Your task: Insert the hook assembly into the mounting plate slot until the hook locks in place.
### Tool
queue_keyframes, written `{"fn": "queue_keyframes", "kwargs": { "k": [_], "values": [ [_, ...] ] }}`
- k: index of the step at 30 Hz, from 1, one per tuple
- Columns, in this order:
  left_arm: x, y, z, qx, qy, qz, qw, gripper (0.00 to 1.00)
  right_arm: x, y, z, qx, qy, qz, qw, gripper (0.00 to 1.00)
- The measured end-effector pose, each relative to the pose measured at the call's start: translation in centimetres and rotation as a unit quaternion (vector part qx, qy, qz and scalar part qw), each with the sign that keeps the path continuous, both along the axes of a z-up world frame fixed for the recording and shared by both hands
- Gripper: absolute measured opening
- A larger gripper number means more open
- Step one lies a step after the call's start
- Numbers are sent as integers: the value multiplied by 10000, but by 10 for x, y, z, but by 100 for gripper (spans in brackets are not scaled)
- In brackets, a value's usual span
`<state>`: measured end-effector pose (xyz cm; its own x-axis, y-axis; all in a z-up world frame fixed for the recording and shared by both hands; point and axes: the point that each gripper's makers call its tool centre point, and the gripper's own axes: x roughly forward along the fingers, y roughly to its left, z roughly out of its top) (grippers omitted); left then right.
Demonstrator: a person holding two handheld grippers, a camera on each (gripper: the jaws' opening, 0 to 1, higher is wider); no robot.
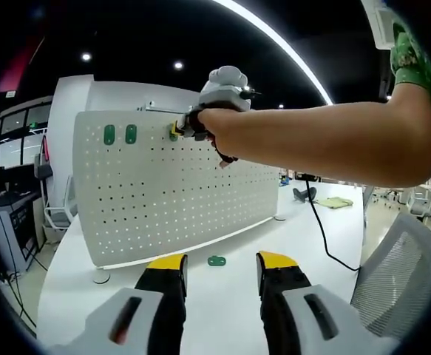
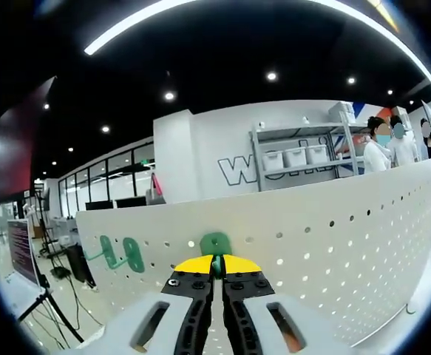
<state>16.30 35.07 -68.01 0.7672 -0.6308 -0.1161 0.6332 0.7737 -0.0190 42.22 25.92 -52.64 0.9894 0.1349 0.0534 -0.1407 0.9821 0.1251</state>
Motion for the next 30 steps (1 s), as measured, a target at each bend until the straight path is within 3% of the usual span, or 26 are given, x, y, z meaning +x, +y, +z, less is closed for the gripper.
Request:
{"fn": "queue_keyframes", "kwargs": {
  "k": [14,30],
  "values": [
    [1,0,0,10,-4,-36,10000,38,2,-2,0,-96,-8,-86,9999,2],
    [1,1,-2,-38,3,-44,10000,38,5,0,0,-932,-10,-370,9950,2]
  ]
}}
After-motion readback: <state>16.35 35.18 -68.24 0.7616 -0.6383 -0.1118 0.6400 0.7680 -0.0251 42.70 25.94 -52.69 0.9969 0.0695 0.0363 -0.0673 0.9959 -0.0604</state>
